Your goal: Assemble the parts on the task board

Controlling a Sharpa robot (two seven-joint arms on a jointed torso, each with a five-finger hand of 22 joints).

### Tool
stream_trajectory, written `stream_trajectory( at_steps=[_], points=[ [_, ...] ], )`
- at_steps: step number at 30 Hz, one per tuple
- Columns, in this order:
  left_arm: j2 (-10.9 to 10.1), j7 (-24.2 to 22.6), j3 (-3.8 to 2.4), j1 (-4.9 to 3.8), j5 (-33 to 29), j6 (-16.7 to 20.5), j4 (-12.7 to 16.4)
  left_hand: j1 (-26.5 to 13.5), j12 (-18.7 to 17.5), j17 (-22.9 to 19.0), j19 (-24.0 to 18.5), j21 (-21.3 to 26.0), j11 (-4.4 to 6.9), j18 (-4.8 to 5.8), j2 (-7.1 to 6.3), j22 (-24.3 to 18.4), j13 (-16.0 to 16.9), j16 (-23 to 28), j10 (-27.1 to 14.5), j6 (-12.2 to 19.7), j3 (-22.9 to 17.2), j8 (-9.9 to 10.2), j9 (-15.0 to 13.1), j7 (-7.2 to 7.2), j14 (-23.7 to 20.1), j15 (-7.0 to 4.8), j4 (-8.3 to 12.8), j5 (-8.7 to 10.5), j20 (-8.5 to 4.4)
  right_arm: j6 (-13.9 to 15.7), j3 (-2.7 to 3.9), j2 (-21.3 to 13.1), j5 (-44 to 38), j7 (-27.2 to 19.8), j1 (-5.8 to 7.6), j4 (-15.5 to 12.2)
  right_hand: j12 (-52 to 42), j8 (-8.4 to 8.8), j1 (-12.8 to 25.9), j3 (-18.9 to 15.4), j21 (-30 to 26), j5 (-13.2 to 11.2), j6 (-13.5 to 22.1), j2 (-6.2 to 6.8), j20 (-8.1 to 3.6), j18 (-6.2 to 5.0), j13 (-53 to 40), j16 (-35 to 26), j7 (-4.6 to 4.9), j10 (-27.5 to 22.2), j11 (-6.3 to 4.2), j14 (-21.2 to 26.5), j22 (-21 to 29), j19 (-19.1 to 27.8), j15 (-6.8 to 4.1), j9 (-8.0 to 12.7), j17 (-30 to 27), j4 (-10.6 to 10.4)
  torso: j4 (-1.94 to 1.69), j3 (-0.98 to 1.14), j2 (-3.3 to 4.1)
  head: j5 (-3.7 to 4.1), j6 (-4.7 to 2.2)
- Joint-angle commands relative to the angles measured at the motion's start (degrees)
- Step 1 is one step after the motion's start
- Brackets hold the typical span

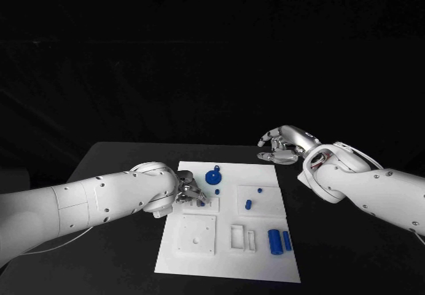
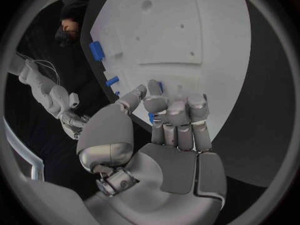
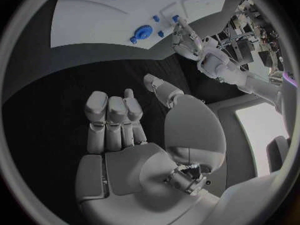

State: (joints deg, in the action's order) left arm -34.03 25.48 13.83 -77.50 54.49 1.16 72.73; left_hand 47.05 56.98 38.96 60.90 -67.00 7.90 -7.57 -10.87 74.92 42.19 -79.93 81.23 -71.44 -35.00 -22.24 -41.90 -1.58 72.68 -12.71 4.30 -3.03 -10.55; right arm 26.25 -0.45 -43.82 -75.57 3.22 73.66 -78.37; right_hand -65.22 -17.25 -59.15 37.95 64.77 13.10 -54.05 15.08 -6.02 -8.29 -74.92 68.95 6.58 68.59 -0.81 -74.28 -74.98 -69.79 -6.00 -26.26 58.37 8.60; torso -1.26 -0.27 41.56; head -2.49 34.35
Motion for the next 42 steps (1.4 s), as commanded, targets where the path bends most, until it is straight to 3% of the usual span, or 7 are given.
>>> stream_trajectory(
  at_steps=[1, 7, 10, 13, 22, 29, 42],
  points=[
    [-0.3, -1.0, -0.06, 0.0, 0.1, 0.2, 0.3, 0.0, 0.4, -0.1, -0.3, -0.3, -0.09, 0.19, -0.55, 0.2, -0.1, -0.3, -0.4, 0.5, 0.0, 0.0, -0.1, 0.12, 0.9, -1.0, -0.3, 0.26, -5.25, -0.4, 0.03, 0.0, -0.1, -0.5, 0.01, -0.1, 0.2, -0.02, -0.1, -0.3, -0.2, 0.2, -0.7, -0.23, -0.35, -6.71, -1.5, -0.3, 0.15, -1.4, 1.07, -0.4, -0.4, 0.1, -0.01, -0.1, 0.1, 0.1, -0.03, -0.01, 0.02, -0.03, -0.03],
    [-1.9, -1.7, -0.16, -0.06, -1.6, 1.3, 1.6, 0.7, 0.1, -0.3, -0.7, -0.2, -0.29, 0.17, -1.52, 0.1, -0.4, 0.0, -0.8, 1.2, -0.4, 0.3, 0.0, 0.34, 0.4, -0.82, -0.9, 0.25, -5.16, -0.3, 0.03, -0.2, 0.0, -0.6, 0.01, 0.0, 0.2, -0.03, -0.1, -0.3, -0.2, 0.3, -0.7, -0.25, -0.35, -6.71, -1.5, -0.3, 0.14, -1.4, 1.07, -0.4, -0.4, 0.1, -0.02, -0.1, 0.1, 0.1, -0.02, 0.02, -0.03, -0.06, -0.25],
    [-2.7, -2.1, -0.69, -0.44, -3.1, 1.6, 2.7, 1.3, -1.1, -1.0, -1.8, 0.5, -1.08, 0.42, -2.57, -0.1, -1.2, 1.0, -1.5, 3.0, -0.8, 1.5, 0.4, 1.14, -0.7, -0.04, -1.6, 0.24, -4.83, -0.3, 0.03, -0.2, 0.0, -0.6, 0.01, 0.0, 0.2, -0.02, -0.1, -0.3, -0.3, 0.3, -0.7, -0.25, -0.35, -6.71, -1.5, -0.3, 0.14, -1.4, 1.07, -0.4, -0.4, 0.1, -0.02, -0.1, 0.1, 0.1, -0.03, 0.01, -0.02, -0.02, -0.44],
    [-3.1, -2.1, -2.33, -0.72, -4.2, 1.6, 3.0, 1.6, -2.7, -2.0, -3.0, 1.4, -1.98, 0.79, -3.09, -0.5, -2.1, 2.6, -2.8, 5.1, -0.9, 2.8, 0.9, 2.02, -2.1, 0.79, -2.2, 0.23, -4.43, -0.2, 0.03, -0.2, 0.0, -0.6, 0.01, 0.1, 0.3, -0.02, -0.1, -0.4, -0.3, 0.3, -0.7, -0.25, -0.35, -6.71, -1.5, -0.3, 0.14, -1.4, 1.07, -0.4, -0.4, 0.1, -0.02, -0.1, 0.1, 0.1, -0.04, 0.0, -0.02, -0.01, -0.67],
    [-4.5, -2.4, -4.82, -2.15, -5.8, 1.2, 1.5, 2.6, -5.9, -4.0, -6.0, 4.0, -3.41, 1.87, -3.46, -1.7, -4.0, 5.7, -5.4, 8.0, -0.5, 4.5, 1.4, 3.45, -4.8, 2.28, -3.1, 0.27, -3.45, -0.2, 0.03, -0.3, 0.0, -0.6, 0.01, 0.2, 0.3, 0.0, -0.1, -0.4, -0.3, 0.3, -0.6, -0.24, -0.36, -6.71, -1.5, -0.3, 0.14, -1.4, 1.06, -0.4, -0.4, 0.1, -0.02, -0.1, 0.1, 0.1, -0.03, 0.01, 0.0, 0.05, -1.01],
    [-3.5, -2.2, -4.97, -2.67, -5.9, -0.3, -3.1, 3.0, -6.5, -4.4, -6.3, 4.4, -3.59, 2.16, -3.32, -1.9, -4.5, 6.2, -5.7, 8.7, -0.3, 4.8, 1.4, 3.68, -4.9, 2.5, -3.3, 0.22, -3.27, -0.1, 0.03, -0.4, 0.0, -0.5, 0.01, 0.1, 0.2, 0.02, -0.1, -0.4, -0.3, 0.4, -0.6, -0.23, -0.36, -6.71, -1.5, -0.3, 0.14, -1.4, 1.06, -0.4, -0.4, 0.1, -0.03, -0.1, 0.1, 0.1, -0.06, 0.01, 0.04, 0.12, -1.15],
    [3.2, -2.3, -4.77, -2.66, -2.7, -5.5, -15.2, 0.8, -7.0, -4.7, -6.9, 4.9, -3.86, 2.53, -4.33, -2.1, -4.7, 6.5, -6.0, 9.3, 1.8, 5.0, 1.4, 3.95, -5.3, 2.81, -5.3, 0.21, -3.08, -0.2, 0.03, -0.2, 0.0, -0.6, 0.01, 0.2, 0.2, 0.04, -0.1, -0.4, -0.3, 0.4, -0.6, -0.22, -0.37, -6.71, -1.5, -0.4, 0.14, -1.3, 1.06, -0.4, -0.4, 0.0, -0.03, -0.1, 0.1, 0.1, 0.2, -0.12, 0.22, -0.02, -0.97]
  ],
)
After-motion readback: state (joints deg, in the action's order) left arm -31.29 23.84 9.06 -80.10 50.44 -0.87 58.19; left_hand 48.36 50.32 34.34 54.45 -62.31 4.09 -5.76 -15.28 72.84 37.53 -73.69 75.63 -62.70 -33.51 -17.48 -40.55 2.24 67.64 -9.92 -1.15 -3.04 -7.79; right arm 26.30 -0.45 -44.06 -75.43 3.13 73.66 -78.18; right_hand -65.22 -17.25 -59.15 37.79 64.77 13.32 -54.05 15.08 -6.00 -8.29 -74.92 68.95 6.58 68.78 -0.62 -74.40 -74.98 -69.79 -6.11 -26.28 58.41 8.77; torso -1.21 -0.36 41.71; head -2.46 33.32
